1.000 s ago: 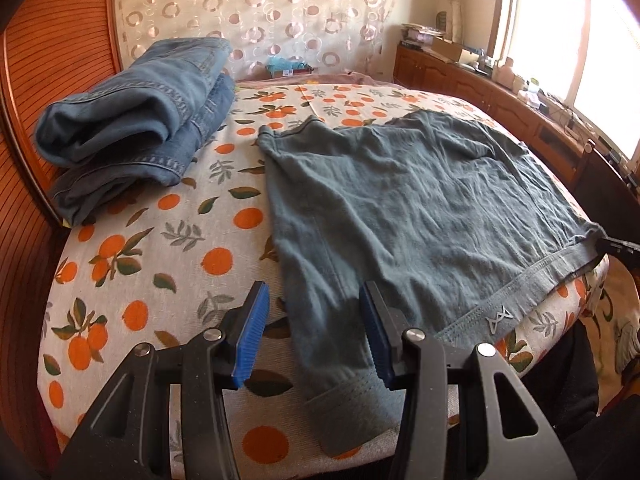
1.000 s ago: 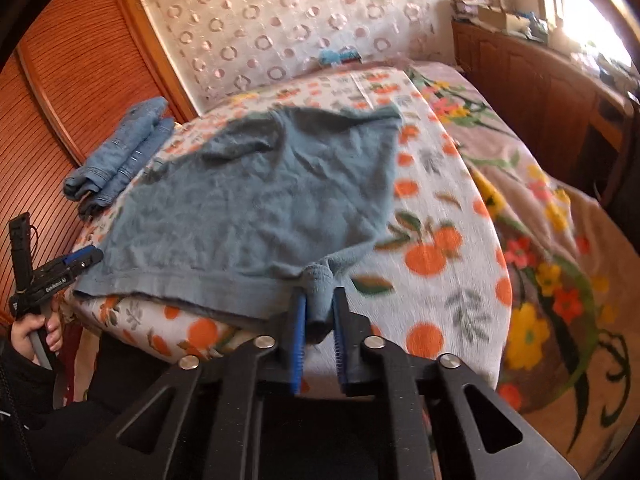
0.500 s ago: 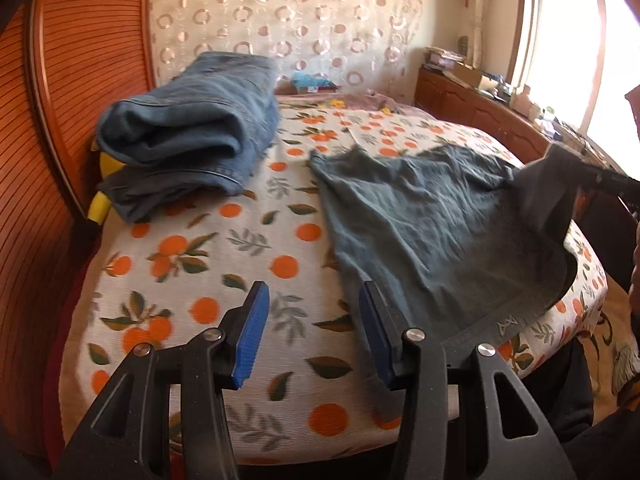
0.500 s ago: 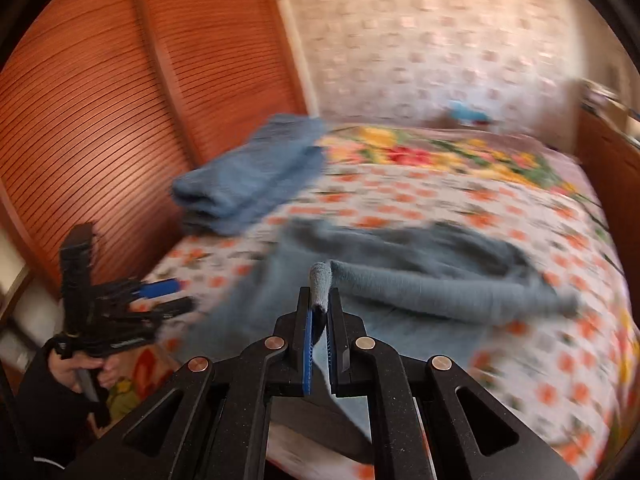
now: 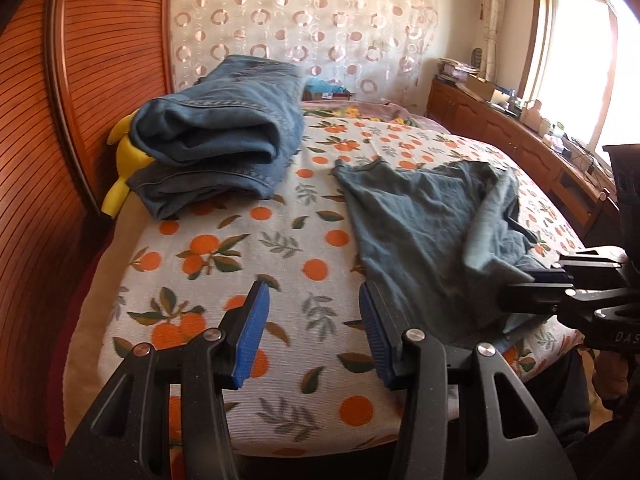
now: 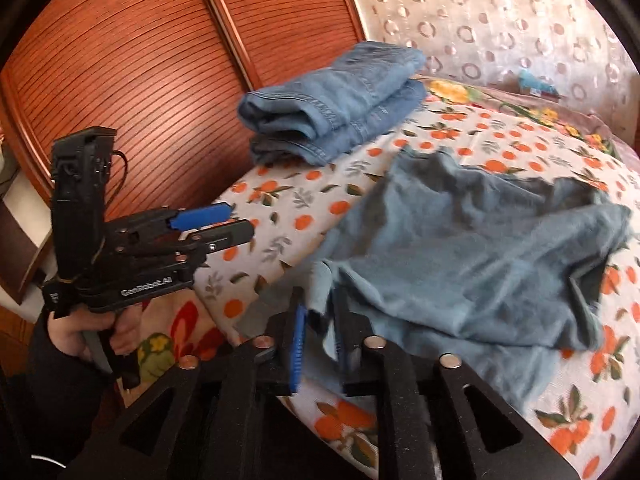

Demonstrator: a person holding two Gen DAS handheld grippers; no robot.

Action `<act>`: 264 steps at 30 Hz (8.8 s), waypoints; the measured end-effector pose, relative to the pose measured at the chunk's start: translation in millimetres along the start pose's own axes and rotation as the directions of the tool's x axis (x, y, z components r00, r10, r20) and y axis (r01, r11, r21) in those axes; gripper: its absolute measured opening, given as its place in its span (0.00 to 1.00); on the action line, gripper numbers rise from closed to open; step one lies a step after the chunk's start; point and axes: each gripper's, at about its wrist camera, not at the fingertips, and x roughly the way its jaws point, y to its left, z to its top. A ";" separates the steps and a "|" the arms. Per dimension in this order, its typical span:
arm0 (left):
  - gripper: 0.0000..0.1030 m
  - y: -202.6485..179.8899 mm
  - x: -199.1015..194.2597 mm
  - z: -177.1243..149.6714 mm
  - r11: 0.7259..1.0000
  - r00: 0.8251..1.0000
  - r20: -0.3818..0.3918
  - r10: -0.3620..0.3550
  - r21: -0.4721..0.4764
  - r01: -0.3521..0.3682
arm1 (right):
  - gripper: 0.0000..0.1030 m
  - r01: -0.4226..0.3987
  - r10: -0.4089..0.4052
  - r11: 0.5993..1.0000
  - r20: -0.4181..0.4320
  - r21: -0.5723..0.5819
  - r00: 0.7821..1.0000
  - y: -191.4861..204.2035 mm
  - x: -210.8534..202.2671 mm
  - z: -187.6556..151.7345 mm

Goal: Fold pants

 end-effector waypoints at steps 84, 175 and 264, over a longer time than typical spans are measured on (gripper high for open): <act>0.29 -29.8 -16.4 -30.7 0.988 0.989 -0.011 -0.149 -0.031 0.148 | 0.31 0.211 -0.207 0.974 0.054 -0.082 0.977 -72.6 39.5 145.6; 0.26 -50.9 3.8 -46.5 0.996 0.996 -0.046 -0.083 0.036 0.084 | 0.33 0.184 -0.189 0.970 0.018 0.159 0.982 -32.3 -93.1 -46.8; 0.40 -43.6 96.0 126.2 0.989 0.994 0.021 -0.109 0.102 0.107 | 0.20 0.202 -0.223 0.968 0.145 0.149 0.964 -153.6 -34.4 80.8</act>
